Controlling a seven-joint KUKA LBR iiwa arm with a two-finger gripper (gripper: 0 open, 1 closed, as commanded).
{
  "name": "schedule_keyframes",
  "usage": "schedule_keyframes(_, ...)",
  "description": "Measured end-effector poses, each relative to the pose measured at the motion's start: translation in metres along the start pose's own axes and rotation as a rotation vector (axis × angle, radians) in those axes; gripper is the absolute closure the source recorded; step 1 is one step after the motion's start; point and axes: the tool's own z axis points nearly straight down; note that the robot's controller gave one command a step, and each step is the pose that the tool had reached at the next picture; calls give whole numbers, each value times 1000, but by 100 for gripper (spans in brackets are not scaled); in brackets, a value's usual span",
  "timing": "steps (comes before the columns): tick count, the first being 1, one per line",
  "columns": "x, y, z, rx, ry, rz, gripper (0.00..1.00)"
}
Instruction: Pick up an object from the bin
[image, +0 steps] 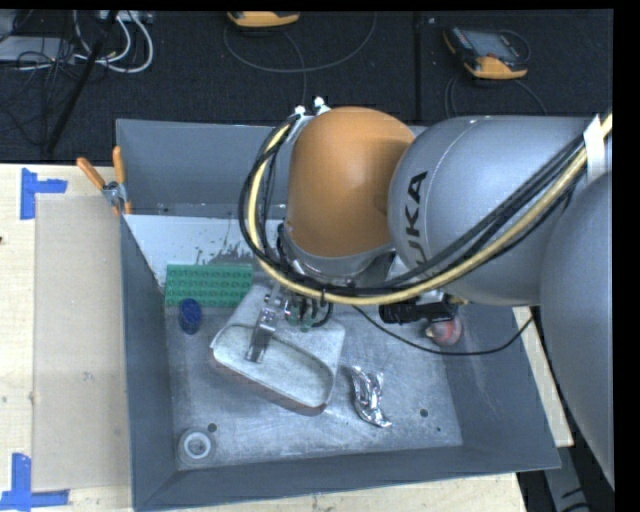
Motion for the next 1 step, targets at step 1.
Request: schedule_keyframes(1,1,0,4,4,5,-4,100)
